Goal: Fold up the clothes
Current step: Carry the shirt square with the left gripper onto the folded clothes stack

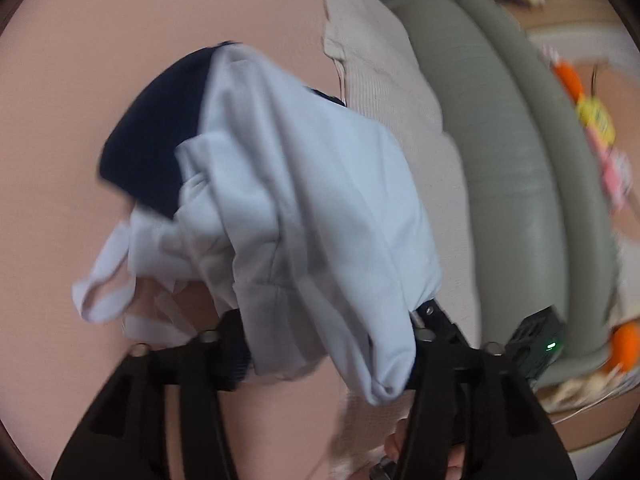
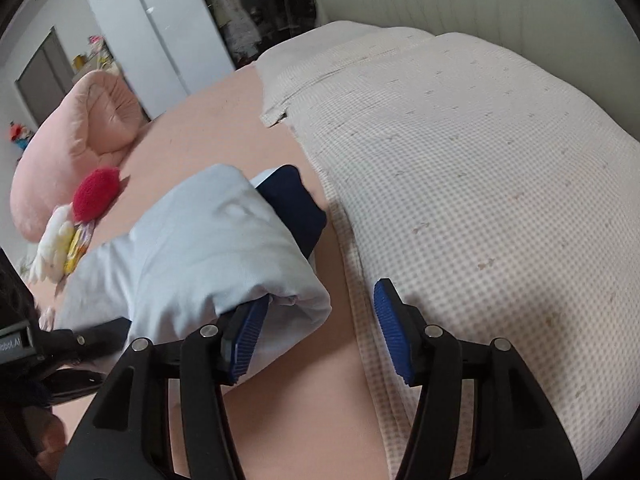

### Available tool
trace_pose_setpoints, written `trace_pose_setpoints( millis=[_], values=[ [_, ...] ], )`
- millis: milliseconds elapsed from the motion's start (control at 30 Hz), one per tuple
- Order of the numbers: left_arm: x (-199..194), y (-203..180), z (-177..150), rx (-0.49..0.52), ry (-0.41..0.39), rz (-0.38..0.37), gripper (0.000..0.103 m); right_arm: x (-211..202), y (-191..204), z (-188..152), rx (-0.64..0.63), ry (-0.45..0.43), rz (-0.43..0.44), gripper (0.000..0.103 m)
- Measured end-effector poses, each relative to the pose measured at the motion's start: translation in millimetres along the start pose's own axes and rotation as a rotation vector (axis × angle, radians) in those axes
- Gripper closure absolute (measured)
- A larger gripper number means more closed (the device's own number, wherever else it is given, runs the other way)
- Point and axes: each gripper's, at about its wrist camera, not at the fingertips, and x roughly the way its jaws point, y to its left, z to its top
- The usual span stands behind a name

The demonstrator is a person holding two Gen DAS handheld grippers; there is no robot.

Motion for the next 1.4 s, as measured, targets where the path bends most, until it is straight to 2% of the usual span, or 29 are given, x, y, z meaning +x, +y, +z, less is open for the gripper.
trace_pose_setpoints(
  millis=[67, 133, 200, 267, 300, 333, 400, 433, 467, 500, 567, 600, 700, 767, 800, 833, 867, 900, 933, 1000, 1067, 1100, 1267, 1400],
  values=[
    [-6, 9, -4, -0.012, -0.026, -0.025, 0.032, -4, -5, 3, -0.008, 0.009, 0.036, 0.046],
    [1, 13, -4, -0.010, -0.018, -0.036, 0.030, -14, -15, 4, 0.010, 0.008, 0.086, 0.046],
    [8, 17, -4, -0.008, -0.010, -0.046, 0.030, -28, -23, 3, 0.044, -0.033, 0.114, 0.044],
    [15, 22, -5, -0.006, -0.001, -0.057, 0.029, -36, -31, 4, 0.101, -0.096, 0.177, 0.028],
    [20, 24, -5, -0.011, 0.001, -0.059, 0.028, -36, -33, 5, 0.129, -0.121, 0.207, 0.024],
    [27, 27, -5, -0.024, 0.003, -0.061, 0.026, -29, -34, 6, 0.149, -0.117, 0.220, 0.021],
    [37, 34, -9, -0.065, 0.007, -0.094, 0.026, -2, -32, 6, 0.166, -0.033, 0.216, 0.022],
    [37, 34, -11, -0.073, 0.008, -0.098, 0.030, 11, -31, 5, 0.174, 0.007, 0.214, 0.022],
    [32, 30, -12, -0.063, 0.006, -0.082, 0.046, 21, -30, 2, 0.182, 0.042, 0.216, 0.024],
    [28, 26, -13, -0.053, 0.005, -0.066, 0.051, 30, -29, 0, 0.191, 0.072, 0.224, 0.026],
    [19, 17, -15, -0.032, 0.002, -0.034, 0.063, 32, -28, 0, 0.199, 0.090, 0.286, 0.045],
    [14, 13, -16, -0.022, 0.001, -0.019, 0.064, 31, -27, 0, 0.194, 0.095, 0.314, 0.045],
    [1, 0, -19, 0.008, -0.003, 0.029, 0.070, 25, -20, -1, 0.133, 0.107, 0.329, 0.048],
    [-2, -10, -18, 0.039, 0.001, 0.046, 0.071, 26, -18, -2, 0.117, 0.115, 0.315, 0.045],
    [0, -13, -18, 0.052, 0.006, 0.054, 0.071, 26, -18, -2, 0.124, 0.111, 0.289, 0.037],
    [1, -16, -18, 0.065, 0.012, 0.061, 0.071, 27, -20, -2, 0.134, 0.107, 0.249, 0.023],
    [4, -15, -17, 0.063, 0.020, 0.069, 0.069, 29, -20, -3, 0.138, 0.106, 0.221, 0.018],
    [9, -8, -17, 0.043, 0.031, 0.077, 0.067, 32, -21, -3, 0.145, 0.116, 0.219, 0.018],
    [15, -1, -17, 0.019, 0.044, 0.080, 0.066, 36, -21, -3, 0.154, 0.133, 0.235, 0.019],
    [19, 5, -19, -0.012, 0.055, 0.075, 0.069, 41, -17, -5, 0.150, 0.160, 0.299, 0.042],
    [11, -9, -21, 0.048, 0.027, 0.102, 0.076, 35, -7, -5, 0.093, 0.145, 0.324, 0.058],
    [6, -19, -22, 0.089, 0.012, 0.119, 0.077, 30, -3, -5, 0.065, 0.125, 0.329, 0.062],
    [-18, -79, -15, 0.264, -0.022, 0.184, 0.078, 0, 4, 2, 0.031, 0.016, 0.385, 0.072],
    [-27, -121, -4, 0.388, -0.036, 0.202, 0.078, -10, 6, 4, 0.048, -0.041, 0.436, 0.072]
  ],
)
